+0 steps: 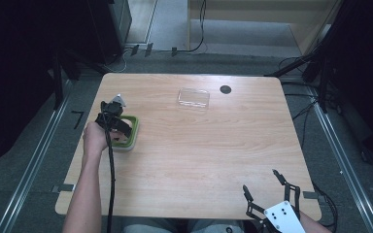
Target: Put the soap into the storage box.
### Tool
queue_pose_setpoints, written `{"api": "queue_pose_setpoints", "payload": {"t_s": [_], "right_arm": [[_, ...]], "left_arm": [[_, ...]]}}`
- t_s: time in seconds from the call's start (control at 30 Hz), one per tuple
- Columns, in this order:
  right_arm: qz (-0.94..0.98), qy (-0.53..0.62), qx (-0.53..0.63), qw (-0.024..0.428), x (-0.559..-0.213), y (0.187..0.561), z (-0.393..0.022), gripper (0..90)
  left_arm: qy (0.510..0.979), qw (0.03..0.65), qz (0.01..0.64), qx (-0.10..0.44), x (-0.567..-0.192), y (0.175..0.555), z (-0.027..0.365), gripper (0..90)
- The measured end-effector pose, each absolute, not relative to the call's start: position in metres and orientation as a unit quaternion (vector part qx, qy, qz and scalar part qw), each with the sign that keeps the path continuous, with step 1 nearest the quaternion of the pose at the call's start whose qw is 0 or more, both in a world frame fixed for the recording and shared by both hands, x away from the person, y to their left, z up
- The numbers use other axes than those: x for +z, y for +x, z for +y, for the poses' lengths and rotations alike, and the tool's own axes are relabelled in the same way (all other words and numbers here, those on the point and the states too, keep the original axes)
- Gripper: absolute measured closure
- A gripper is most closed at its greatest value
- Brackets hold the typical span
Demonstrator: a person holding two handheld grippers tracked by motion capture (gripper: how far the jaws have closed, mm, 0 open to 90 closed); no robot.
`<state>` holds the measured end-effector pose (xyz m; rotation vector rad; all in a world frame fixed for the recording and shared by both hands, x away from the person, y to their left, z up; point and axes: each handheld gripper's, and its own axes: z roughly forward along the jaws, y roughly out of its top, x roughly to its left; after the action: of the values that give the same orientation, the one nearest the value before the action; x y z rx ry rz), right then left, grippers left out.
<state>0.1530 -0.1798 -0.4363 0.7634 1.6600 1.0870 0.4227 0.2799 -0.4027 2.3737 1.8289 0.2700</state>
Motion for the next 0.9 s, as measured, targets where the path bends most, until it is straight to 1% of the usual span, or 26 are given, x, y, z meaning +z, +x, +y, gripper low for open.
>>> {"api": "queue_pose_setpoints", "payload": {"t_s": [0.4, 0.67, 0.9], "right_arm": [[0.680, 0.318, 0.445, 0.487, -0.437, 0.151, -0.183, 13.1], [0.681, 0.318, 0.446, 0.486, -0.436, 0.151, -0.182, 13.1], [0.681, 0.315, 0.446, 0.488, -0.436, 0.152, -0.182, 13.1]], "left_arm": [[0.769, 0.073, 0.628, 0.092, -0.414, 0.430, 0.282, 33.4], [0.768, 0.067, 0.628, 0.106, -0.419, 0.431, 0.282, 33.4], [0.766, 0.074, 0.629, 0.113, -0.425, 0.432, 0.284, 33.4]]}}
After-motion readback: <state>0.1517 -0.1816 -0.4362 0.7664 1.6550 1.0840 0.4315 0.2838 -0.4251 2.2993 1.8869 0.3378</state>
